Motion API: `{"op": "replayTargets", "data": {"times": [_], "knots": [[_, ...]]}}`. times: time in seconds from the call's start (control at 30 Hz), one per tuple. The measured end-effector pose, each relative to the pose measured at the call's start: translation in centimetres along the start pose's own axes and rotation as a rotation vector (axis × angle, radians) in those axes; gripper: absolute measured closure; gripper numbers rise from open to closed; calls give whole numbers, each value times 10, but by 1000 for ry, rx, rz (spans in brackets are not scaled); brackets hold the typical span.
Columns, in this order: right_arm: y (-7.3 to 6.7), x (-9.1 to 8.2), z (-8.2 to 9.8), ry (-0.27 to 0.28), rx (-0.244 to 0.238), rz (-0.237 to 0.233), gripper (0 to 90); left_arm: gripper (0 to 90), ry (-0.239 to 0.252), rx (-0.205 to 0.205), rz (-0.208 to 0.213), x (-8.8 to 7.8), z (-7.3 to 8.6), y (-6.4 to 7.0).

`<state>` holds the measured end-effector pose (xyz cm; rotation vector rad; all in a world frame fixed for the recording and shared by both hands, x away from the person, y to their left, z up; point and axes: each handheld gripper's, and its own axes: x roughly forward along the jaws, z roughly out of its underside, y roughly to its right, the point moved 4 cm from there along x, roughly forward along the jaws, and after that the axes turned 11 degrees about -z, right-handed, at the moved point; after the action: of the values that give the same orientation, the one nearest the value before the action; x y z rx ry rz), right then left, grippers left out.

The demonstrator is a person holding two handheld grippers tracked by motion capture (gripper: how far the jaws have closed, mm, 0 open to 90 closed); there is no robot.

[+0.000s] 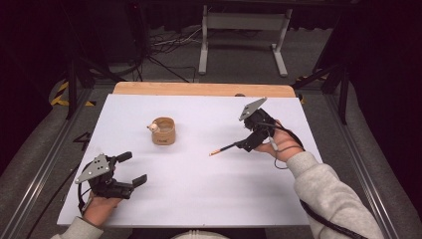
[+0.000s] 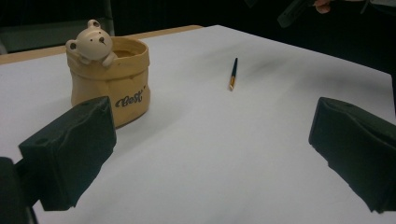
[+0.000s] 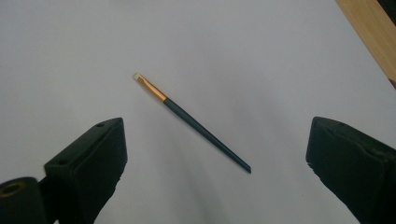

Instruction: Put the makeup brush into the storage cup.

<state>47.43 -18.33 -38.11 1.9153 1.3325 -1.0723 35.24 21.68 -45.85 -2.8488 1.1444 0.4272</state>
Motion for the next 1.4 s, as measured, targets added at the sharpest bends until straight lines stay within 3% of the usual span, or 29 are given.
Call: {"op": "replayTargets", "data": {"times": [0.53,0.9,1.07,1.4], "knots": [[13,16,-17,-176,-55,-58,97,16,-3,-4,1,0,0,0],[23,32,-15,-261,-115,-89,203,16,-10,-5,4,2,1,0],[26,43,-10,-312,-116,-105,216,16,-12,-5,6,1,1,0],[34,53,-5,-334,-115,-123,214,17,-16,-9,14,3,2,0]]}}
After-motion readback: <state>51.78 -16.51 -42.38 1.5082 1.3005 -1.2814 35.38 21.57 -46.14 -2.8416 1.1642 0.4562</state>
